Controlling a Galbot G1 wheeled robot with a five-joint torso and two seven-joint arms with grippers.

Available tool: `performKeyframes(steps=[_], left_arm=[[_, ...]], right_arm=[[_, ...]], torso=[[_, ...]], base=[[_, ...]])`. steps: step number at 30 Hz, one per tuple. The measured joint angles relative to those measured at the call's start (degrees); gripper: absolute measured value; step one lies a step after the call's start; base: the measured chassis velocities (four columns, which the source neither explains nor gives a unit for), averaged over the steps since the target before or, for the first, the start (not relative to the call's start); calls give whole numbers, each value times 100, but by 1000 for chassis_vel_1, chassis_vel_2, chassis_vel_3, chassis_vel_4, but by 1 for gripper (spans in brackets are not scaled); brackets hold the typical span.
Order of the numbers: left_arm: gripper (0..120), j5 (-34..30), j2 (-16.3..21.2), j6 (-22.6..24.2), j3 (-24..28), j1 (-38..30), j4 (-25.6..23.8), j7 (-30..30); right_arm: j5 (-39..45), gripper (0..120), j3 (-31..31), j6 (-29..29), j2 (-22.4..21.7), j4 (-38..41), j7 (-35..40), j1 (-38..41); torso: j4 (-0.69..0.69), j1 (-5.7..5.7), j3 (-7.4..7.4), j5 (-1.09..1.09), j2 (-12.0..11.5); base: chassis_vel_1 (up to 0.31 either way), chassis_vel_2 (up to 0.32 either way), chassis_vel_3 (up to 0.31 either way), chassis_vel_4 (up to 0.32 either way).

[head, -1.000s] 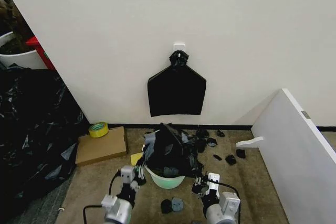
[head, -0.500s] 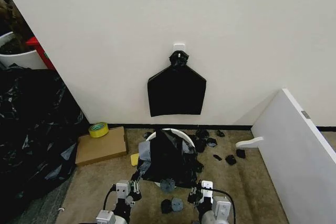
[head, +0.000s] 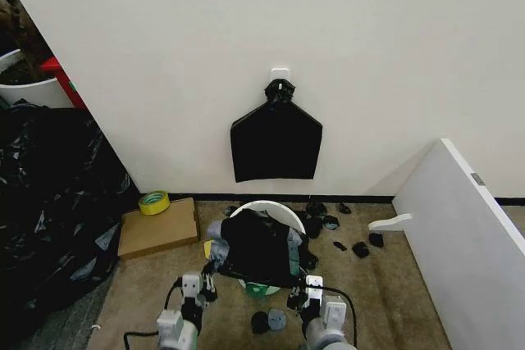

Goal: Place the garbage bag over the trash bin.

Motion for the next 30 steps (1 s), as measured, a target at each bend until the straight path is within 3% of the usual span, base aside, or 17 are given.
performKeyframes(steps=[4,10,12,15,26,30], left_arm=[[0,29,-99,2,52,-266,240,-1],[0,8,-100,-39,12,-199,161,0],[0,8,-81,-46,-13,-161,134,3],[1,11,3,-54,-111,80,-9,15],[39,16,108,-110,-195,444,-220,30],[58,54,116,-219,-220,564,-290,37]], right_arm=[[-34,0,8,146,44,-171,-66,75],[-121,0,64,333,-41,-87,-212,-60],[-158,3,71,353,-65,-60,-238,-94],[-437,16,82,549,-226,101,-387,-362],[-1323,53,284,1472,-633,149,-844,-1000],[-1917,71,453,2059,-778,167,-1464,-1322]], torso=[[0,0,0,1,0],[0,0,0,0,0],[0,0,0,0,0],[1,0,0,1,0],[1,0,0,-2,0],[2,0,0,-5,0]], base=[[0,0,0,0],[0,0,0,0],[0,0,0,0],[0,0,0,0],[0,0,0,0],[0,0,0,0]])
